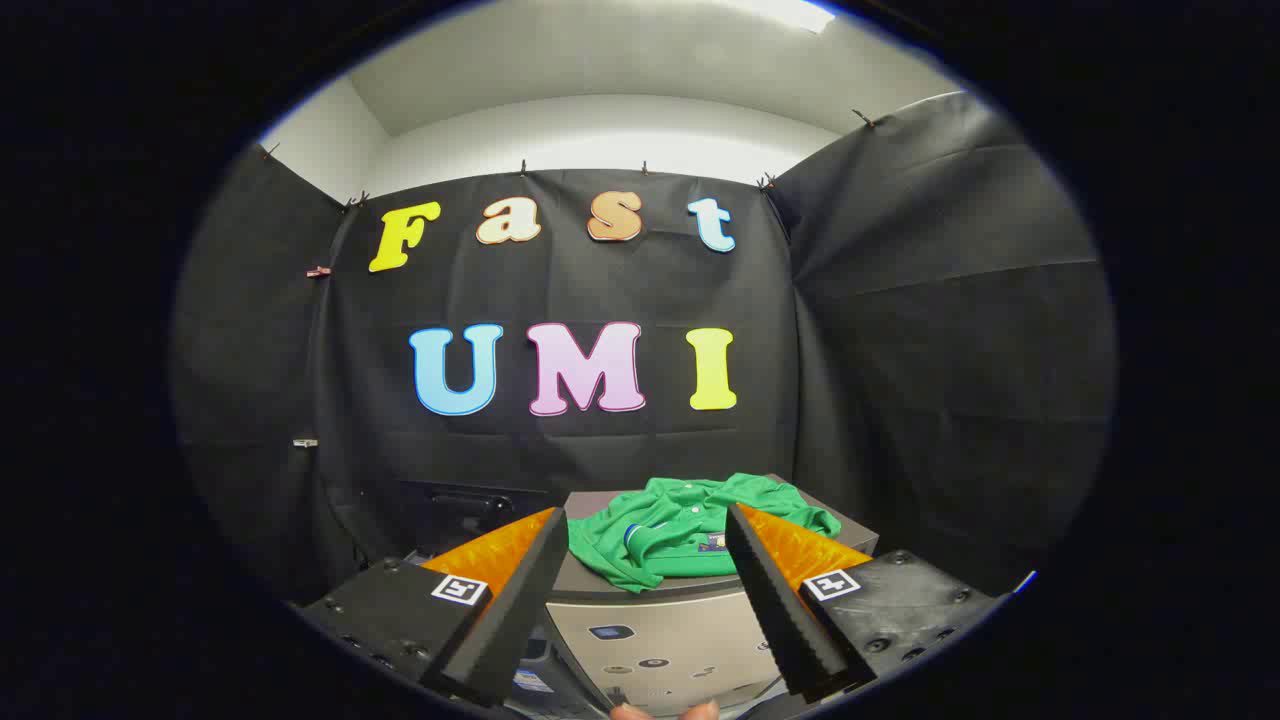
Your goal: Put the clothes into the washing machine and then close the washing machine lid.
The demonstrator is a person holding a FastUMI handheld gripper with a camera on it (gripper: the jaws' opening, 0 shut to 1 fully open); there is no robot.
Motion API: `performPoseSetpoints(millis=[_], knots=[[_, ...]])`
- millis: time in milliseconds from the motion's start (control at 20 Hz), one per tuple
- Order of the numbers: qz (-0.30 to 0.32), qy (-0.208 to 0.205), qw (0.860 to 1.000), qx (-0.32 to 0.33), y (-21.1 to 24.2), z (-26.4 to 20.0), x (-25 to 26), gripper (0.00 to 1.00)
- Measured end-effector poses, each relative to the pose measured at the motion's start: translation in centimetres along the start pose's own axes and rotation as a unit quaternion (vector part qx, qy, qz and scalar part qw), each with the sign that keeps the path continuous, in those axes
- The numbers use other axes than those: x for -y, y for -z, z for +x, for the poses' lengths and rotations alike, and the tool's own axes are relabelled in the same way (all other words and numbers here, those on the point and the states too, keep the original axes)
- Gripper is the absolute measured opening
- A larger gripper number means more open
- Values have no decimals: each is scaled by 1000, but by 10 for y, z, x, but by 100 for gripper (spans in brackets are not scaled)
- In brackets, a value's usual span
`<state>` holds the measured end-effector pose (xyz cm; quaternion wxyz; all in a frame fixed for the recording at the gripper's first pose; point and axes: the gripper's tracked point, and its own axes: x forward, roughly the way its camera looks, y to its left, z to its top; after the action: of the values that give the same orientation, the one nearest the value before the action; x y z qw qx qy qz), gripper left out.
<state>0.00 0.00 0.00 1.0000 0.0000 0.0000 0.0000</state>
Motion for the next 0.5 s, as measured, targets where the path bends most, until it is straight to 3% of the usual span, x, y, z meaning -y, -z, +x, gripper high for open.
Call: performPoseSetpoints(millis=[500], knots=[[-5,-1,1000,0,-1,-1,-3,99]])
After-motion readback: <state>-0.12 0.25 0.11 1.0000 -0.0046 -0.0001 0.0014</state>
